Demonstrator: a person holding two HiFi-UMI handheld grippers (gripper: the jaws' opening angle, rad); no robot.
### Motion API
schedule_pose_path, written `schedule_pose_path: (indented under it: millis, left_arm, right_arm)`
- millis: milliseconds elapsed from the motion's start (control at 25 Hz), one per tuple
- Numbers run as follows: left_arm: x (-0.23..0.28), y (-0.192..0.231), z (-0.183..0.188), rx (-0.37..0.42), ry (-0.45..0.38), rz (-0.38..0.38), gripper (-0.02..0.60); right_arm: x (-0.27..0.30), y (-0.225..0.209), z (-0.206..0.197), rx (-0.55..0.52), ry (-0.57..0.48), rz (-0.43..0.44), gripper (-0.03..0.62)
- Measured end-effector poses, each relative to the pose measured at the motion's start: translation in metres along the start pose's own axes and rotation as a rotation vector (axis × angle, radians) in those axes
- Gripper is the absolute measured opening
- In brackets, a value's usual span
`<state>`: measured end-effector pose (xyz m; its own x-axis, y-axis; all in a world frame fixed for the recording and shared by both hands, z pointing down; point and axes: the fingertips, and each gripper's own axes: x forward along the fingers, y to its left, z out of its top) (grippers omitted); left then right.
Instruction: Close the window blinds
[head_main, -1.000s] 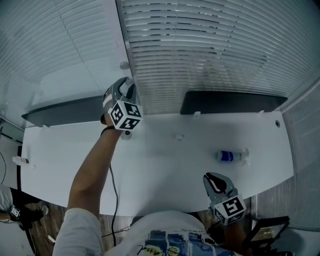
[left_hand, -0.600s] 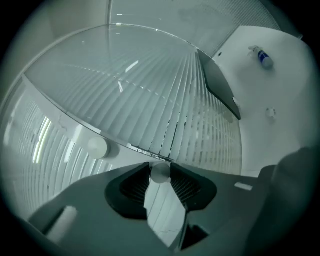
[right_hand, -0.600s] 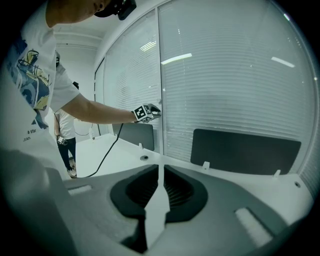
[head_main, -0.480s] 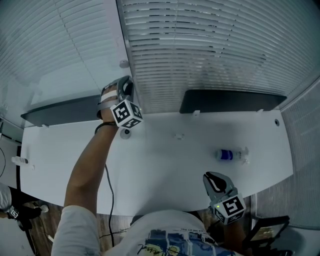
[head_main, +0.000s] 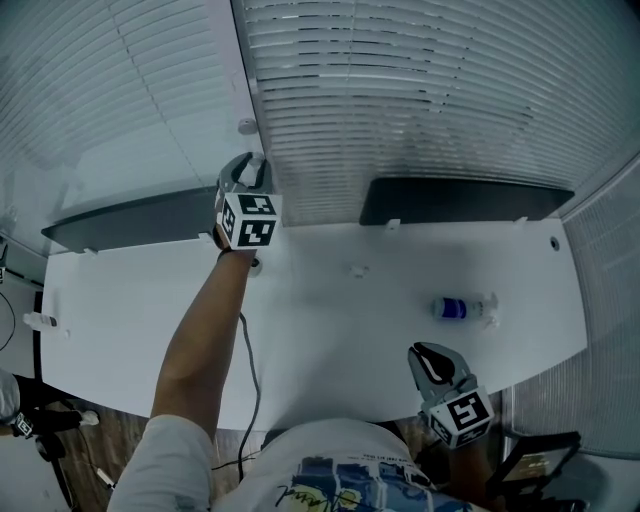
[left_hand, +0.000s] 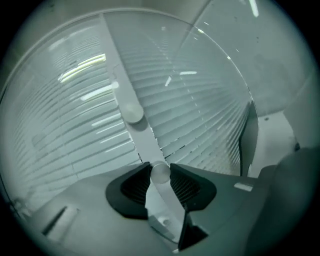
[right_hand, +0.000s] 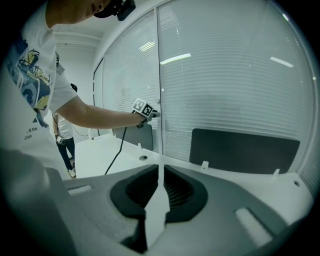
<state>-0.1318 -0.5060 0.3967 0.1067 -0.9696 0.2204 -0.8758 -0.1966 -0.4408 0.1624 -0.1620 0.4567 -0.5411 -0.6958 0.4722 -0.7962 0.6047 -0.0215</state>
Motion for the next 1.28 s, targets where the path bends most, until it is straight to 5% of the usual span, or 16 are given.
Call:
schedule_pose_path:
  millis: [440, 560, 640, 1080, 1280]
  left_arm:
    - [-0.003, 0.014, -0.005, -0.739, -0.049, -0.064, 0.127]
    - [-0.001, 0.013, -0.007, -0.829, -0.059, -0.09, 0.127]
    - [-0.002, 0.014, -0.005, -0.718, -0.05, -0.078, 0.129]
    - [-0.007, -0.005, -0.002, 0.222, -0.028, -0.052, 0.184]
    - [-0.004, -0.015, -0.003, 0.578, -0.008, -0.054, 0.176]
  right_arm:
    - [0.001, 0.0, 0.003, 0.001, 0.005, 0.005, 0.023]
    - [0.002, 0.0, 0.003, -0.001, 0.002, 0.007, 0.023]
    - [0.002, 0.0, 0.005, -0.002, 0.005, 0.007, 0.023]
    - [0.002, 0.001, 0.006, -0.003, 0.008, 0.008, 0.023]
    - [0.002, 0.002, 0.008, -0.006, 0.0, 0.008, 0.023]
